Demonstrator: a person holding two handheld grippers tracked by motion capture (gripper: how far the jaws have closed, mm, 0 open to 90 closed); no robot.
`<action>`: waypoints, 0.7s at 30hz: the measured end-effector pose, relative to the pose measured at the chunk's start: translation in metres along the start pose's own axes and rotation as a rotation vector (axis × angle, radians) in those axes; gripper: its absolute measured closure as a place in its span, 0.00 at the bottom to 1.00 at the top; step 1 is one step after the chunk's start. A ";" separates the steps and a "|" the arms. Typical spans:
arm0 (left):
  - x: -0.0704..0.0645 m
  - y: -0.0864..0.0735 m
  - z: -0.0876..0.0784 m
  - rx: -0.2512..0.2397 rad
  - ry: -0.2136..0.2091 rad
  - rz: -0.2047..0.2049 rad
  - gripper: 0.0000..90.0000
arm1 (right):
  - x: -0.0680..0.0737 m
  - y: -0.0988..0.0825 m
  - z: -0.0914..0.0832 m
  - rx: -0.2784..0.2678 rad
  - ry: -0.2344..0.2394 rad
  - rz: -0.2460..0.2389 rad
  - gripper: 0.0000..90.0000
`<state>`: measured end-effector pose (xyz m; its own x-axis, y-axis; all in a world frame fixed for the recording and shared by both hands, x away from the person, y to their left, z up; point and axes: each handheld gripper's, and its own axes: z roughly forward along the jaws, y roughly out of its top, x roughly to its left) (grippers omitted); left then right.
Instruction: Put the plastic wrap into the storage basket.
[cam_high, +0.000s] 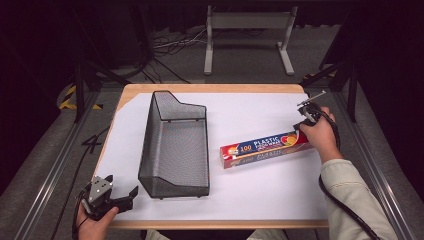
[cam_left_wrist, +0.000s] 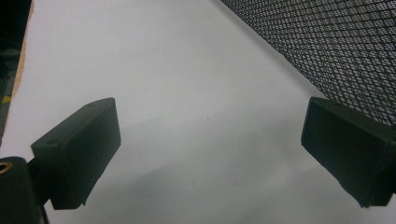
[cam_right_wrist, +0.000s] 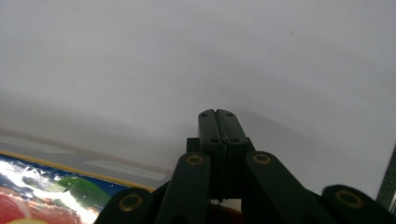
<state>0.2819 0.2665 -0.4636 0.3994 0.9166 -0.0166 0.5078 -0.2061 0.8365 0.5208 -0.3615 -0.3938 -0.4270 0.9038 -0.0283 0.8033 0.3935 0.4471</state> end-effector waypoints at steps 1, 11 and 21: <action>0.000 0.000 0.000 0.000 0.002 -0.003 0.06 | 0.001 0.000 0.001 0.001 0.007 0.006 1.00; 0.000 0.001 0.001 -0.008 0.004 -0.007 0.06 | 0.006 0.003 -0.003 0.109 -0.012 -0.067 1.00; -0.001 0.008 0.008 -0.026 0.011 -0.023 0.06 | 0.013 -0.024 -0.019 0.171 0.016 -0.044 1.00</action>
<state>0.2917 0.2615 -0.4610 0.3794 0.9247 -0.0302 0.4970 -0.1762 0.8497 0.4878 -0.3625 -0.3884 -0.4689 0.8828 -0.0293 0.8421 0.4568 0.2868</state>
